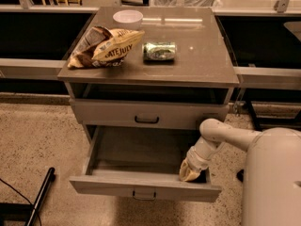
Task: Open middle drawer
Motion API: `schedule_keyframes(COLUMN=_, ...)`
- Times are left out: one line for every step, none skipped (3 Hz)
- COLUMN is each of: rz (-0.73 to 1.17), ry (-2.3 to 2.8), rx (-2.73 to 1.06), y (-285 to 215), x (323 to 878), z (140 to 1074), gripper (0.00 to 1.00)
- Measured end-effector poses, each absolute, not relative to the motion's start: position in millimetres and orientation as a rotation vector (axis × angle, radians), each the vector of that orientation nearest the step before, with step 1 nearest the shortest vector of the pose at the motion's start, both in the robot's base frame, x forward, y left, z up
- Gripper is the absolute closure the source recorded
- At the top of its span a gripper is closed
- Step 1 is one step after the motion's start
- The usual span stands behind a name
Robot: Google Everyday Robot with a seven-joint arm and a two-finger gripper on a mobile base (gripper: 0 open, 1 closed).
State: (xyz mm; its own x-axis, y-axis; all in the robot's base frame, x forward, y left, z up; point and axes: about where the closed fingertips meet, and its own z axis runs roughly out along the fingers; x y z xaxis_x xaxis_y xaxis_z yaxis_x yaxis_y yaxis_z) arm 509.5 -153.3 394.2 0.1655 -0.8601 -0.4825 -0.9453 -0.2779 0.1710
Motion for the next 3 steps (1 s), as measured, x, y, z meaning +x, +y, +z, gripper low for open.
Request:
schedule_keyframes(rz=0.815, ry=1.732, rx=-2.269, y=-153, x=491, z=406, gripper=1.00)
schedule_keyframes(rz=0.826, ry=1.713, rx=-2.287, y=-155, x=463, z=423, gripper=1.00)
schedule_keyframes(rz=0.686, ry=1.666, rx=-2.365, y=-150, x=435, z=446, gripper=1.00)
